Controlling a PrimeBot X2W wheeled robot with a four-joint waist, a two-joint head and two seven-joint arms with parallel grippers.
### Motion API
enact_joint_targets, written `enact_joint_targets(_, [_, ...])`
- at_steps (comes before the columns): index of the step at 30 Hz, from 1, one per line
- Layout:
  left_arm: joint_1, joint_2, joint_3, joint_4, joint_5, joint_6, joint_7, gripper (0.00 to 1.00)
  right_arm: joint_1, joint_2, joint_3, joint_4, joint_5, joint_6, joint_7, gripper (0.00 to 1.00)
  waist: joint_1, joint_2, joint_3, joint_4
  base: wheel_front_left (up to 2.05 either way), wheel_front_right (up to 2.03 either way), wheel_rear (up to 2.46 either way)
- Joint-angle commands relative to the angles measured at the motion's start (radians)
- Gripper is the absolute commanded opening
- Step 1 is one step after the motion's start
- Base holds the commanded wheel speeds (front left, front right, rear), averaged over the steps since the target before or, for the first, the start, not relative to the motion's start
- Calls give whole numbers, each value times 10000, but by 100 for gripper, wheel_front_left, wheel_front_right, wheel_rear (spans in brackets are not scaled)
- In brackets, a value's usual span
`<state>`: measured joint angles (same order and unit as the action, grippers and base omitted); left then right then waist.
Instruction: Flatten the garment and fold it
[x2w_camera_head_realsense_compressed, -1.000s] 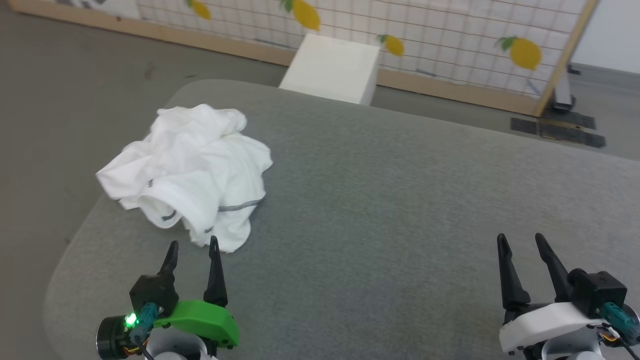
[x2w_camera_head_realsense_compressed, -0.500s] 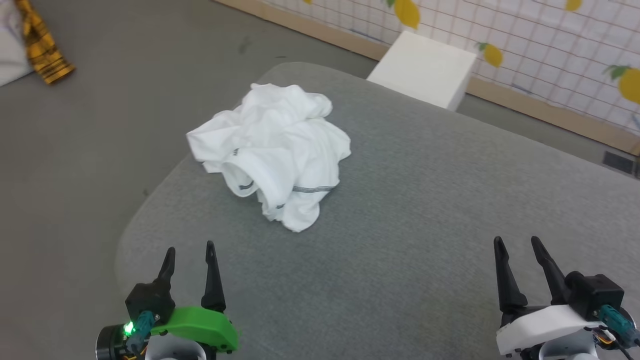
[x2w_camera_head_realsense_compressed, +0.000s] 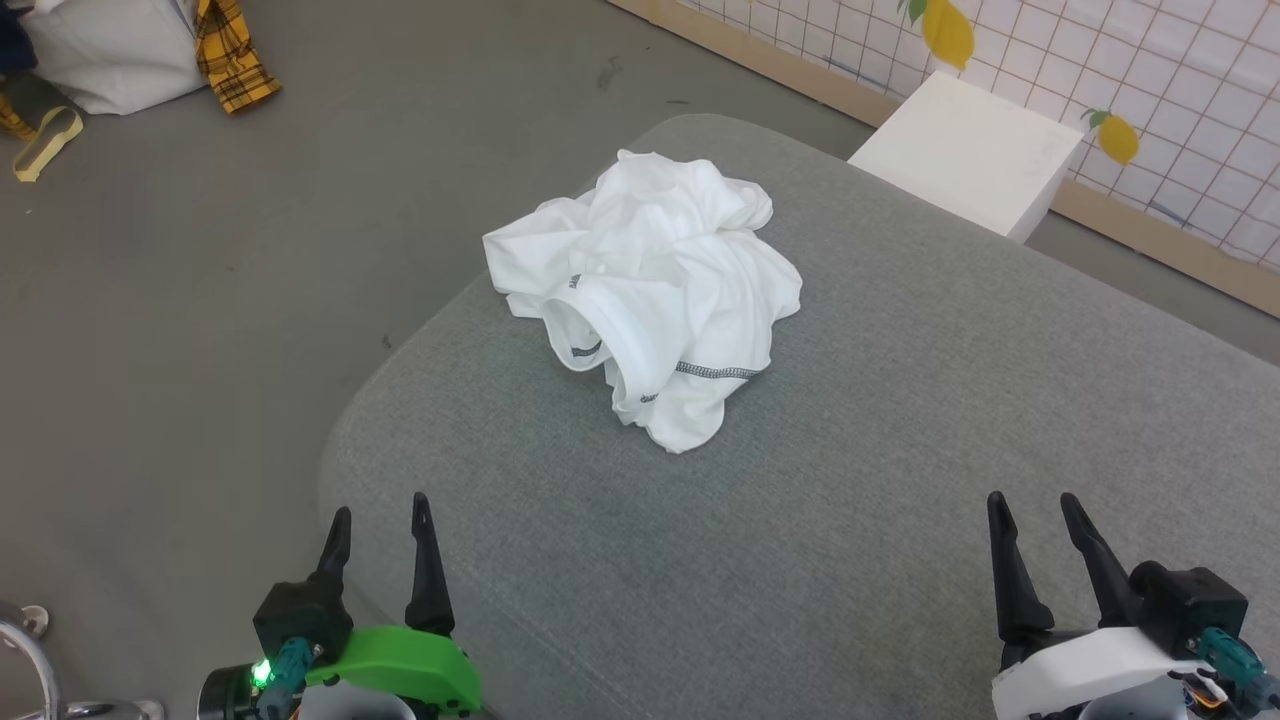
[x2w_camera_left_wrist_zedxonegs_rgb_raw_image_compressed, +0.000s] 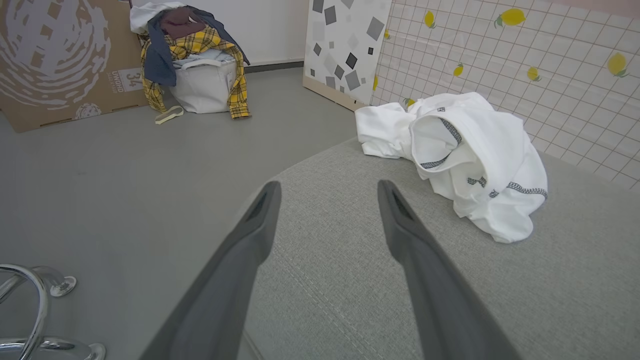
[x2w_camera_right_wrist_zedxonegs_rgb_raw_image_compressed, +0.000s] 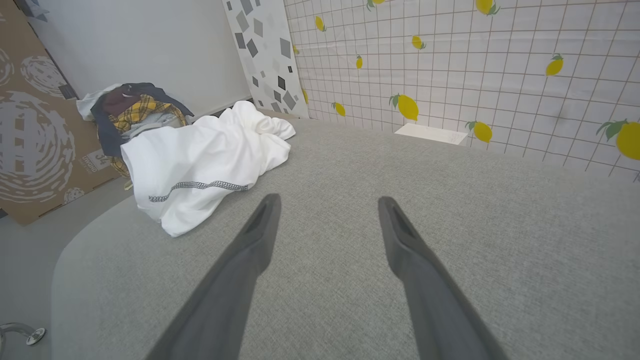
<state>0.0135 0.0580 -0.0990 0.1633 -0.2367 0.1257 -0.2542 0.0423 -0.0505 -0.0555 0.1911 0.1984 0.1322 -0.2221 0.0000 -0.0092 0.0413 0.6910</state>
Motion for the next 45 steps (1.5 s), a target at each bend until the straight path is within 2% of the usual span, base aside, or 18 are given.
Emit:
enact_joint_targets(1, [129, -42, -17, 29, -77, 63, -76, 100, 96, 3, 6, 10, 87, -15, -102, 100, 0, 89, 2, -2, 0, 0, 0])
enact_joint_targets(7, [130, -51, -27, 17, -89, 56, -76, 100, 102, 3, 16, -5, 94, -15, -90, 100, 0, 89, 37, -62, 0, 0, 0])
enact_joint_targets(13, [-68, -58, -90, 214, -452, -218, -76, 100, 62, 3, 24, -107, 49, -15, -12, 100, 0, 89, 163, -203, 0, 0, 0])
enact_joint_targets(17, [-775, 45, -25, 319, -862, -657, 71, 100, 2, 3, 22, -191, -34, -15, 88, 100, 0, 89, 299, -394, 0, 0, 0])
enact_joint_targets(20, [-1689, 280, 89, 520, -1308, -1164, 476, 100, -78, 3, -31, -342, -174, -15, 213, 100, 0, 89, 509, -655, 0, 0, 0])
enact_joint_targets(24, [-3125, 606, 372, 993, -1911, -1615, 1154, 100, -234, 3, -136, -649, -434, -15, 455, 100, 0, 89, 967, -1144, 0, 0, 0])
enact_joint_targets(28, [-4504, 779, 666, 1753, -2845, -1912, 2426, 100, -363, 3, -240, -1004, -673, -15, 721, 100, 0, 89, 1468, -1753, 0, 0, 0])
enact_joint_targets(33, [-5966, 1326, 953, 2613, -3767, -2001, 4534, 100, -460, 3, -408, -1470, -949, -15, 1027, 100, 0, 89, 2168, -2584, 0, 0, 0])
enact_joint_targets(38, [-6737, 1745, 994, 3204, -4430, -1713, 6912, 100, -545, 3, -636, -1870, -1042, -15, 1197, 100, 0, 89, 2861, -3343, 0, 0, 0])
enact_joint_targets(42, [-6916, 1887, 961, 3280, -4632, -1314, 8051, 100, -638, 3, -706, -2037, -1083, -15, 1254, 100, 0, 89, 3300, -3800, 0, 0, 0])
enact_joint_targets(43, [-6900, 1937, 801, 3289, -4648, -1070, 8765, 100, -676, 3, -772, -2165, -1088, -15, 1272, 100, 0, 89, 3570, -4001, 0, 0, 0])
enact_joint_targets(45, [-6957, 1941, 638, 3182, -4592, -1005, 9058, 100, -711, 3, -798, -2205, -1110, -15, 1280, 100, 0, 89, 3714, -4078, 0, 0, 0])
